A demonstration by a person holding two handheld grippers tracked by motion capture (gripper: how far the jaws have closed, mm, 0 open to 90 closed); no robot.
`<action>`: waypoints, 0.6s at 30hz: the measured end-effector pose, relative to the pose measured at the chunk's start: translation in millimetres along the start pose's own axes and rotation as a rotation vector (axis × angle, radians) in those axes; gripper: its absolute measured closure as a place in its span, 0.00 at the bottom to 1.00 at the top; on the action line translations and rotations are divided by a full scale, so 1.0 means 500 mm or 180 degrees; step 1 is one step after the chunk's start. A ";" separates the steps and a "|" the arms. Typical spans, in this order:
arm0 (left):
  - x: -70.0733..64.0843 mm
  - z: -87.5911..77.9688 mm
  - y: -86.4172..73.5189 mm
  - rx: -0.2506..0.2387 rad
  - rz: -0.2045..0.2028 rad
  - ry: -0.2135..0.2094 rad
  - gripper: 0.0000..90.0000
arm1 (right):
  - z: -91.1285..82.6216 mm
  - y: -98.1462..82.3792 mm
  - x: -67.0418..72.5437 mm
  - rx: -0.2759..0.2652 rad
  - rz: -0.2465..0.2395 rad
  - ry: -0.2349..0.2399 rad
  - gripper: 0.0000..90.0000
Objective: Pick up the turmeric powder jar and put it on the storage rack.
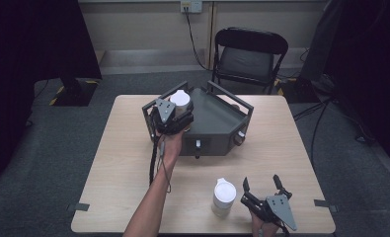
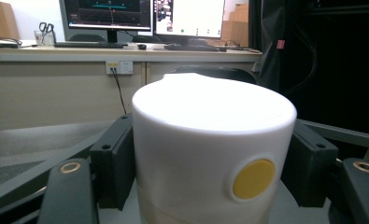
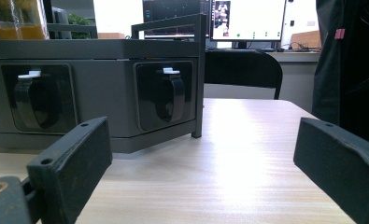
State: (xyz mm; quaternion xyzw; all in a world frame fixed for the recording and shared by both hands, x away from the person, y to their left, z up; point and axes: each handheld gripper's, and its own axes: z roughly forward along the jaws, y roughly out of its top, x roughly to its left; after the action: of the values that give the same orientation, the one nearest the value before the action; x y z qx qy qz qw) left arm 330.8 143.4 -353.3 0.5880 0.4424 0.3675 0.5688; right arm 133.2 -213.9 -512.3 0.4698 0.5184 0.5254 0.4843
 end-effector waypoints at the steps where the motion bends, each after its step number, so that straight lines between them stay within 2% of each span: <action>1: 0.002 -0.001 0.004 0.0024 -0.0035 -0.0013 0.33 | 0.000 0.000 0.000 0.0001 0.0000 0.0000 0.04; 4: 0.006 -0.002 0.007 0.0037 -0.0118 -0.0014 0.29 | 0.000 0.000 0.000 0.0002 0.0003 -0.0003 0.04; 7: 0.007 -0.002 0.008 0.0030 -0.0121 0.0008 0.22 | 0.000 0.000 0.000 0.0001 0.0003 -0.0003 0.04; 10: 0.010 -0.003 0.006 0.0000 -0.0136 -0.0002 0.19 | 0.000 0.000 0.000 0.0003 0.0003 -0.0004 0.04; 18: 0.022 -0.011 -0.005 -0.0165 -0.0177 -0.0080 0.03 | 0.000 0.000 0.001 0.0002 0.0003 -0.0010 0.04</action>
State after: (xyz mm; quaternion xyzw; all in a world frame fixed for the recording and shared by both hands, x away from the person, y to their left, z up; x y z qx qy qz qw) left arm 329.3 155.7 -356.4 0.5651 0.4417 0.3555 0.5993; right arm 133.2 -213.4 -512.1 0.4710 0.5176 0.5247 0.4847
